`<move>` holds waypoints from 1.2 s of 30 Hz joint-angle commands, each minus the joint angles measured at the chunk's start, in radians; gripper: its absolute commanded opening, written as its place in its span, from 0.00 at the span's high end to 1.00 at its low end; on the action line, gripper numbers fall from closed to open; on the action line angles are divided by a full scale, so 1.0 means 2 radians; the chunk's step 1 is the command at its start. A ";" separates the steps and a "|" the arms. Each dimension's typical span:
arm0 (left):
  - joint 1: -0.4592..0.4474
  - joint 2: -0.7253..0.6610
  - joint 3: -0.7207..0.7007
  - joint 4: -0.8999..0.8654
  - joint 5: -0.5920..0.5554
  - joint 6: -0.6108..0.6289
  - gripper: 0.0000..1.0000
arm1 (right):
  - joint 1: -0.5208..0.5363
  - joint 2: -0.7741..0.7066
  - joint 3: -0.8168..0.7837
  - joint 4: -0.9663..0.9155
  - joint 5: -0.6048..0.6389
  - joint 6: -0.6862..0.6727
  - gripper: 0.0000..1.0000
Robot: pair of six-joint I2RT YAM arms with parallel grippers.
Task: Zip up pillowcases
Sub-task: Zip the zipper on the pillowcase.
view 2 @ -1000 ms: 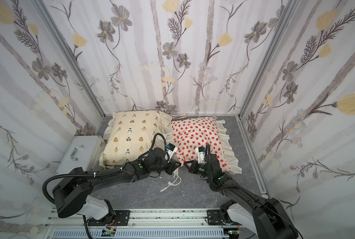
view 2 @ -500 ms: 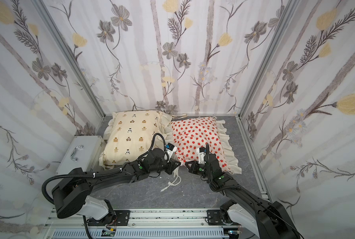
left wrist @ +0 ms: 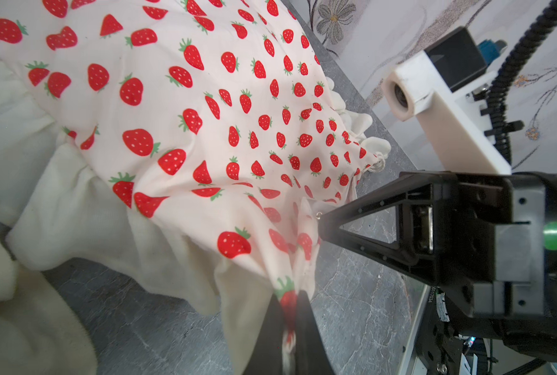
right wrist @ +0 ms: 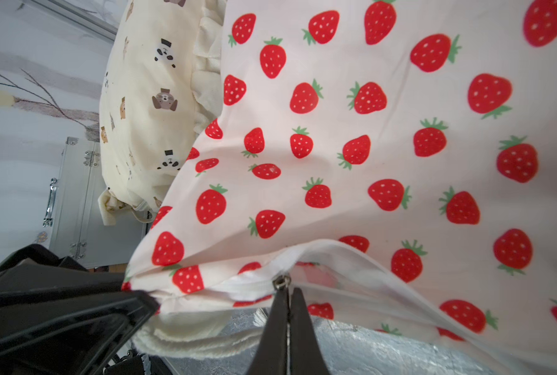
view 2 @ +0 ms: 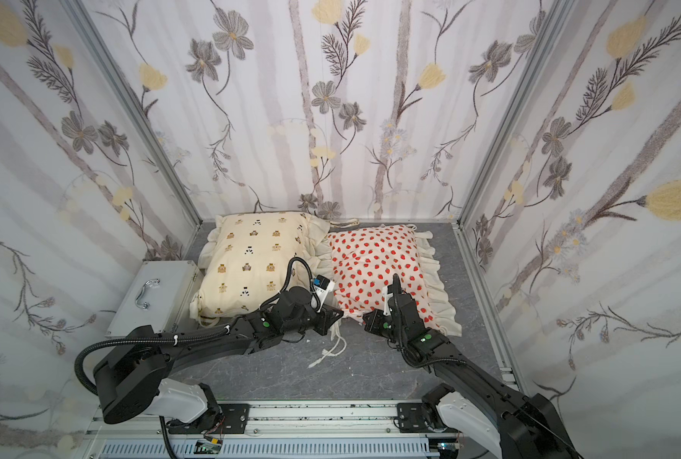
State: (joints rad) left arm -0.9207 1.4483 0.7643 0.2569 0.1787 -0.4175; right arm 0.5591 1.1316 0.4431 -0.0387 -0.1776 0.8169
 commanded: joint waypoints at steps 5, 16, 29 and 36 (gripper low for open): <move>0.007 -0.013 -0.009 0.040 -0.034 -0.029 1.00 | 0.000 -0.012 0.002 -0.073 0.072 0.008 1.00; 0.028 -0.032 -0.051 0.080 -0.098 -0.085 1.00 | -0.024 -0.072 -0.026 -0.168 0.142 0.047 1.00; 0.088 -0.041 -0.071 0.068 -0.128 -0.154 1.00 | -0.033 -0.107 0.002 -0.282 0.241 0.097 1.00; 0.117 -0.038 -0.063 0.051 -0.107 -0.150 1.00 | -0.048 -0.120 0.009 -0.300 0.278 0.114 1.00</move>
State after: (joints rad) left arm -0.6949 1.3735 0.6281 0.3656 -0.0223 -0.7109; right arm 0.4755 0.8944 0.4530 -0.5964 0.2890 1.0111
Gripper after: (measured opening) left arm 0.068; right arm 0.048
